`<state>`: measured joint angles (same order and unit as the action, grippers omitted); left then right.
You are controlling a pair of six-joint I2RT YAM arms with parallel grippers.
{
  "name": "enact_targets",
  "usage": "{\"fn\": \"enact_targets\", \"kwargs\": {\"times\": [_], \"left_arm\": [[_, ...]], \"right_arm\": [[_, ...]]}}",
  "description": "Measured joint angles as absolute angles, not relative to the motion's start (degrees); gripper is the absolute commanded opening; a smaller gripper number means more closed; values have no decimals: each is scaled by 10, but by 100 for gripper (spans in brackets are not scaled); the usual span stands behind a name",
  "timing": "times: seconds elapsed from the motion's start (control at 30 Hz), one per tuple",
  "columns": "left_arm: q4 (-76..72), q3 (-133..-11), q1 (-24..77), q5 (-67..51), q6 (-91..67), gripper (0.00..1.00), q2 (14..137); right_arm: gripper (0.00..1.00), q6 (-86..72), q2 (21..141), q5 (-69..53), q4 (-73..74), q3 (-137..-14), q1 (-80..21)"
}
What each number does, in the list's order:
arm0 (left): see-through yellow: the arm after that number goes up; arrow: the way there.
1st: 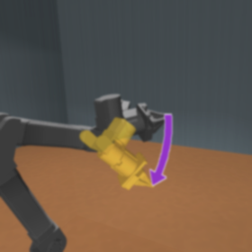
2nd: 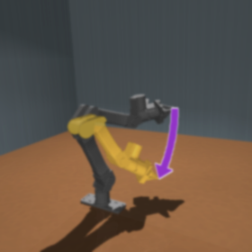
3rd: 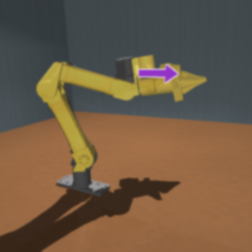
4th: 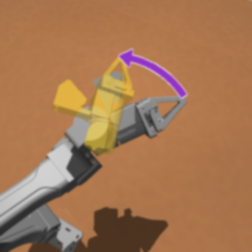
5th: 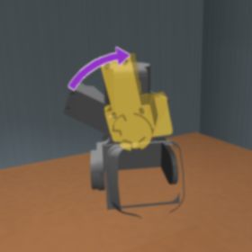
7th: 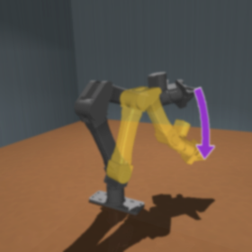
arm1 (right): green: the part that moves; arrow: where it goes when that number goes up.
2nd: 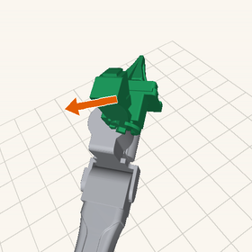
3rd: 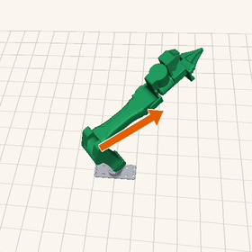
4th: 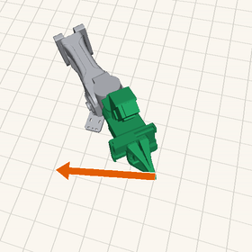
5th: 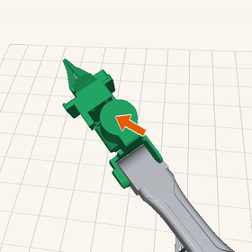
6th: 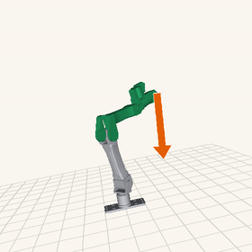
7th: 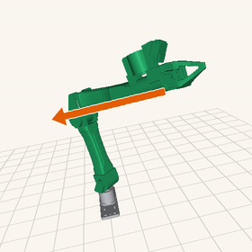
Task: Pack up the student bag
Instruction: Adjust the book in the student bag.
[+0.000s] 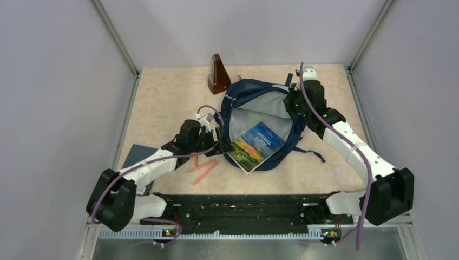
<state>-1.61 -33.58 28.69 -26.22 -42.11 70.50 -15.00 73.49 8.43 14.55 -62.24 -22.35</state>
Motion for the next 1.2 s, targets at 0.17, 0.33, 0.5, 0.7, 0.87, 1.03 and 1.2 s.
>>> {"fn": "enact_targets", "kwargs": {"times": [0.17, 0.33, 0.5, 0.7, 0.87, 1.03, 1.2], "left_arm": [[-65, -329, 276, -283, -446, 65, 718], [-74, -329, 265, -285, -451, 65, 736], [-87, -329, 262, -285, -456, 66, 753], [-117, -329, 262, -289, -469, 64, 785], [-142, -329, 262, -292, -481, 49, 814], [-157, -329, 258, -291, -493, 12, 843], [-194, -329, 257, -322, -503, 0, 843]], "right_arm": [[0, -150, 721, 84, 151, -616, -223], [0, -150, 713, 84, 157, -614, -223], [0, -146, 708, 82, 160, -614, -223], [0, -145, 705, 78, 161, -611, -223], [0, -145, 703, 74, 162, -610, -223], [0, -144, 697, 73, 163, -607, -223], [0, -141, 693, 74, 166, -607, -223]]}}
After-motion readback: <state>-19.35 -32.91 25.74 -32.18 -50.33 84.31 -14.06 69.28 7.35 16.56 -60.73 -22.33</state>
